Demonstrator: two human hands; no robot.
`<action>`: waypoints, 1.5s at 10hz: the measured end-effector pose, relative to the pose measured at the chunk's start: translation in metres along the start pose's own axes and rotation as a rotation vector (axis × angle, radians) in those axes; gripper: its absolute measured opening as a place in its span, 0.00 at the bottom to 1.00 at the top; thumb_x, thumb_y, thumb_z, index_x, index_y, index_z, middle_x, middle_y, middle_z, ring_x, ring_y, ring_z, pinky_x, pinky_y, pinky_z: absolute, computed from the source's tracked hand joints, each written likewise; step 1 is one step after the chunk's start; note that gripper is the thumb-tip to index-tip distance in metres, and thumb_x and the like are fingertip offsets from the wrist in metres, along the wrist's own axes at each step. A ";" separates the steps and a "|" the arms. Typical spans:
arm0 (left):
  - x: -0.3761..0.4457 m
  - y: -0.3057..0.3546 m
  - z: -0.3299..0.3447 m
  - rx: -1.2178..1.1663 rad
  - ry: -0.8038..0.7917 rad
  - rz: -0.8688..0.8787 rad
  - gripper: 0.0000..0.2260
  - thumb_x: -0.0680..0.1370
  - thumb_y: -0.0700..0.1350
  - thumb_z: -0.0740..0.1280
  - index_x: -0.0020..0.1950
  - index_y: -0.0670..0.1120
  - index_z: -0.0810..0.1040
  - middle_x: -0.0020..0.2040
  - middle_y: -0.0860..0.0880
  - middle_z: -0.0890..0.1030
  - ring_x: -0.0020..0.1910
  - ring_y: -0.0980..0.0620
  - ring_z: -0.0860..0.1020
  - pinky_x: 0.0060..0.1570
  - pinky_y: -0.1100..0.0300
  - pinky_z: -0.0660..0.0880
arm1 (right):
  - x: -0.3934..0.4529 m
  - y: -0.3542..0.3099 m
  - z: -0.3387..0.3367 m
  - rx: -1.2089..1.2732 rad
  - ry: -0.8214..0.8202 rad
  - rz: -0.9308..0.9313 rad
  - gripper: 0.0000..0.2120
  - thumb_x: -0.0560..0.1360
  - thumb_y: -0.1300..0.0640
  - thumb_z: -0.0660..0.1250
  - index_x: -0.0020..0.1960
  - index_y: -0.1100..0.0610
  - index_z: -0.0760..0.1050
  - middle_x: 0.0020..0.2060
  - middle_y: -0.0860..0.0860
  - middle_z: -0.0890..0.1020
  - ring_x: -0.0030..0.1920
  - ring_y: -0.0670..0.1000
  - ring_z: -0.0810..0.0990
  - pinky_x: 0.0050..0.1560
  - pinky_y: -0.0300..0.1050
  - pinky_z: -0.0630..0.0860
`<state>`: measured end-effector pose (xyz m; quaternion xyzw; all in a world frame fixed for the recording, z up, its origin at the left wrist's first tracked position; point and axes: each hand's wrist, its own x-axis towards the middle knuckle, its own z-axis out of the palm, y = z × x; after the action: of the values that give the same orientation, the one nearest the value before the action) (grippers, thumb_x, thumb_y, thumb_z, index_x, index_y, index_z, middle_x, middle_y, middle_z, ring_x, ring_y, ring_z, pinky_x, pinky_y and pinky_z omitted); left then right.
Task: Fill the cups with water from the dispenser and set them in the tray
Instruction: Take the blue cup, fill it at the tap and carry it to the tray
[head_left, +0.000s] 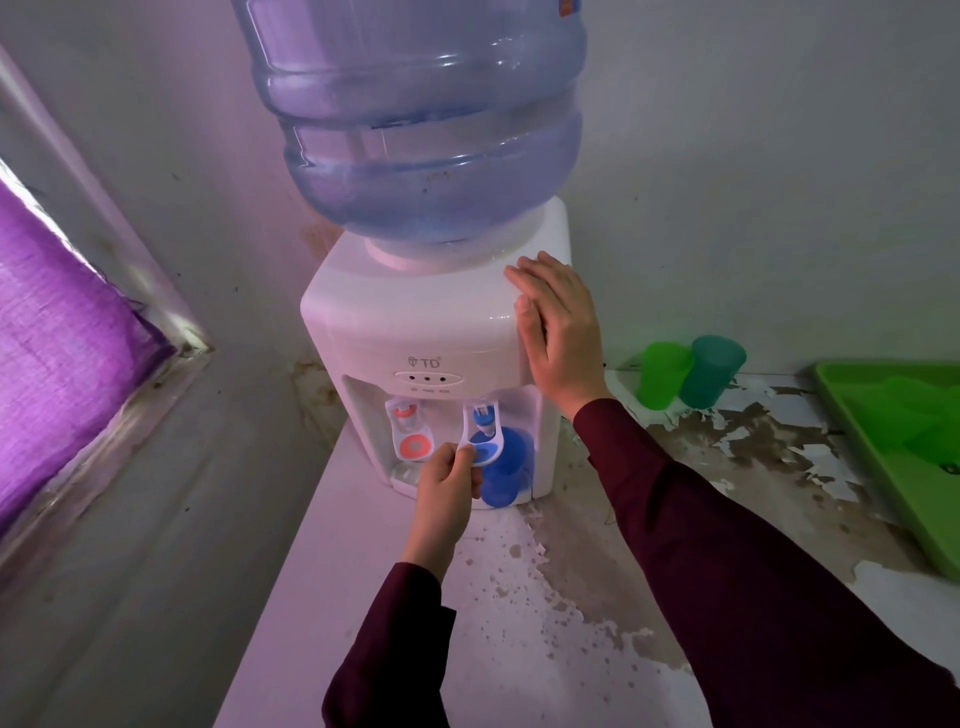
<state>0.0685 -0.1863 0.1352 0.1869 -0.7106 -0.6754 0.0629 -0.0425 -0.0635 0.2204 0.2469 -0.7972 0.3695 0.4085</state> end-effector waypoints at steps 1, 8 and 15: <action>0.001 -0.001 0.000 0.008 -0.001 0.000 0.11 0.81 0.46 0.57 0.43 0.42 0.74 0.33 0.49 0.73 0.30 0.56 0.70 0.28 0.72 0.70 | 0.000 0.000 0.000 0.002 -0.002 -0.001 0.20 0.80 0.56 0.52 0.61 0.63 0.78 0.58 0.59 0.81 0.65 0.58 0.74 0.68 0.54 0.68; 0.001 -0.005 -0.004 0.048 -0.050 0.025 0.14 0.81 0.46 0.57 0.49 0.35 0.74 0.33 0.49 0.72 0.28 0.58 0.69 0.29 0.71 0.69 | -0.001 0.000 0.001 0.021 0.013 0.011 0.19 0.80 0.57 0.53 0.60 0.64 0.78 0.58 0.59 0.81 0.64 0.59 0.75 0.66 0.57 0.69; 0.003 -0.009 -0.005 0.068 -0.043 0.031 0.14 0.81 0.47 0.57 0.47 0.38 0.75 0.33 0.49 0.74 0.29 0.58 0.70 0.30 0.71 0.71 | -0.001 -0.002 0.000 0.031 0.001 0.024 0.19 0.80 0.57 0.53 0.60 0.64 0.78 0.58 0.59 0.80 0.65 0.59 0.74 0.66 0.58 0.69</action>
<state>0.0689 -0.1917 0.1258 0.1632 -0.7373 -0.6535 0.0517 -0.0402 -0.0647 0.2207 0.2436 -0.7941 0.3868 0.4007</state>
